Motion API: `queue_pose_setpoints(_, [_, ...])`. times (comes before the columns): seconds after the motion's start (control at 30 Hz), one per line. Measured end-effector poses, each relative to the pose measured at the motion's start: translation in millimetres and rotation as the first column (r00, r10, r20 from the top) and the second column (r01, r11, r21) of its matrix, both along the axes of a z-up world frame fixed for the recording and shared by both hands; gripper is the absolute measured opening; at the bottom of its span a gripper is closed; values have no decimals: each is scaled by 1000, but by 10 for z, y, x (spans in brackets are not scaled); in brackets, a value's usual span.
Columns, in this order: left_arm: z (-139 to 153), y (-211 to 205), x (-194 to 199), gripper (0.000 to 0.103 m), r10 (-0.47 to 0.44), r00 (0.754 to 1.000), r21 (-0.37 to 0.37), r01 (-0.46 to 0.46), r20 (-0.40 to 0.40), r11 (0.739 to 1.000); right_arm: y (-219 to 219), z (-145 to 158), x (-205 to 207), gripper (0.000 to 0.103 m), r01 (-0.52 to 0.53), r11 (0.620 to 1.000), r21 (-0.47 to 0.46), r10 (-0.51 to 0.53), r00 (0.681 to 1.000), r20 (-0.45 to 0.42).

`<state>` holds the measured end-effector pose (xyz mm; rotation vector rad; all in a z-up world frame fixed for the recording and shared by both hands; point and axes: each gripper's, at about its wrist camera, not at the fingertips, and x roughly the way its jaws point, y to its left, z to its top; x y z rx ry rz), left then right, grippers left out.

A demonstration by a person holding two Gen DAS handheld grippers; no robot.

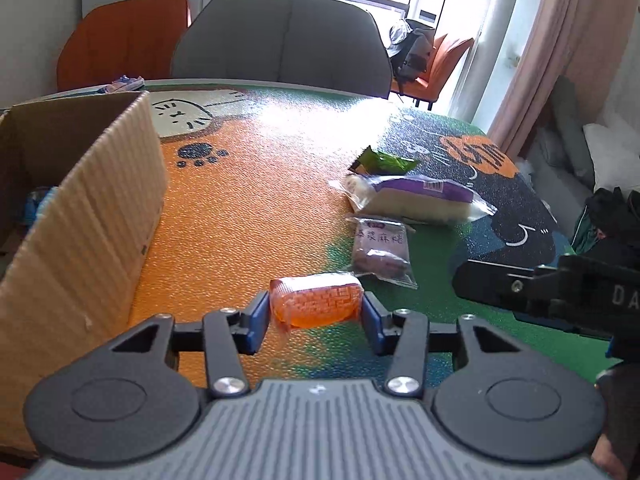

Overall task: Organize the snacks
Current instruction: 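Grasp the orange pastry with the left gripper while the right grasps the pink pastry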

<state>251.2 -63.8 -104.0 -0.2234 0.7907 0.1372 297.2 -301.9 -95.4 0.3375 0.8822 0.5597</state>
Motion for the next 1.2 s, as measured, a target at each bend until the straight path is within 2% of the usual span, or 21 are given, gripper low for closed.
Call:
queue_pose_setpoints(0.23, [98, 157, -7, 47, 19, 999, -22, -18, 26, 1000, 231, 16, 73, 100, -21, 1000, -18, 22, 1000, 15])
queue_pose_setpoints(0.3, [106, 201, 4, 47, 24, 999, -29, -23, 30, 999, 295, 9, 105, 96, -29, 999, -22, 29, 999, 15])
queue_pose_setpoints(0.6, [38, 311, 101, 47, 39, 999, -66, -37, 32, 997, 560, -58, 307, 86, -57, 997, -50, 57, 998, -1])
queue_pose_setpoints(0.77, [-21, 351, 154, 47, 52, 998, -83, -50, 22, 995, 657, -65, 386, 84, -63, 996, -64, 64, 998, 16])
queue_pose_setpoints(0.83, [-35, 358, 169, 47, 54, 998, -87, -52, 21, 995, 691, -59, 393, 76, -66, 994, -88, 69, 997, 33])
queue_pose_setpoints(0.9, [-48, 366, 175, 47, 57, 998, -92, -55, 21, 994, 723, -52, 388, 59, -65, 989, -131, 72, 996, 53])
queue_pose_setpoints(0.93, [-54, 369, 176, 47, 57, 998, -95, -55, 21, 994, 725, -48, 386, 55, -64, 987, -150, 73, 996, 59])
queue_pose_setpoints(1.0, [-66, 363, 176, 47, 56, 998, -98, -54, 20, 994, 675, -51, 395, 41, -70, 986, -149, 79, 995, 54])
queue_pose_setpoints(1.07, [-78, 358, 175, 47, 54, 998, -102, -52, 16, 993, 611, -57, 407, 31, -72, 988, -137, 78, 996, 39])
queue_pose_setpoints(1.2, [-66, 317, 155, 47, 42, 999, -103, -40, 20, 994, 485, -45, 335, 31, -55, 986, -157, 62, 997, 40])
